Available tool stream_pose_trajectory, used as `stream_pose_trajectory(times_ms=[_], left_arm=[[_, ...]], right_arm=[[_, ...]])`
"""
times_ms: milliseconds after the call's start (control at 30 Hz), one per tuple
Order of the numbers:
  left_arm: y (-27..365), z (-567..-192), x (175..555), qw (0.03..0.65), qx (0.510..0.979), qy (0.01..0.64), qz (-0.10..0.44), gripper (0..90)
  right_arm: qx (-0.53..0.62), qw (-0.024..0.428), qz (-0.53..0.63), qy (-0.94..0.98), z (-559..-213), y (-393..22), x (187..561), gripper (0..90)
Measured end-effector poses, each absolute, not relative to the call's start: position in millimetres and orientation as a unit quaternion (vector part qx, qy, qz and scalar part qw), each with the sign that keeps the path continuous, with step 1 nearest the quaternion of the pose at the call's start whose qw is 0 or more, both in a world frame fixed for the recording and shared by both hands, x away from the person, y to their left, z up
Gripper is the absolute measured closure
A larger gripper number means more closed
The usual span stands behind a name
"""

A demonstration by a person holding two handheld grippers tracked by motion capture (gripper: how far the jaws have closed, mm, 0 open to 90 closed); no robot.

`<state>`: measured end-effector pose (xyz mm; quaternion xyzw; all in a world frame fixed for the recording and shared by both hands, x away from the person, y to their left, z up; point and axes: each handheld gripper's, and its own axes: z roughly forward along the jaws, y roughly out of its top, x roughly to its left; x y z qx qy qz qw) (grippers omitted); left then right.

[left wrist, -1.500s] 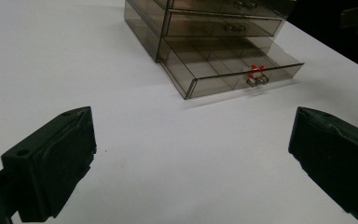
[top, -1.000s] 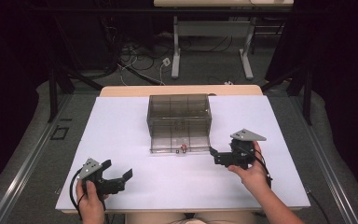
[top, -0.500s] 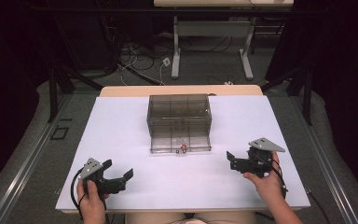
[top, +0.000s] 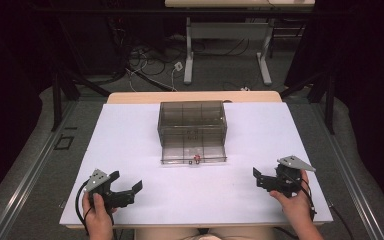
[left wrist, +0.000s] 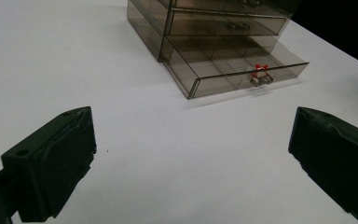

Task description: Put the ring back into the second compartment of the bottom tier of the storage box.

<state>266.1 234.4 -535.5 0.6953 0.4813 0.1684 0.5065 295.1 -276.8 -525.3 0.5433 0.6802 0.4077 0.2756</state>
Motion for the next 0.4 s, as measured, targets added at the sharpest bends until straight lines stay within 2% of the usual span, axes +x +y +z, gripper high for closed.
stream_pose_trajectory(times_ms=[400], left_arm=[[235,-536,268,0.503,0.696,0.484,0.17,0.8]], right_arm=[[0.558,0.281,0.389,0.677,-541,-289,294,0.0]])
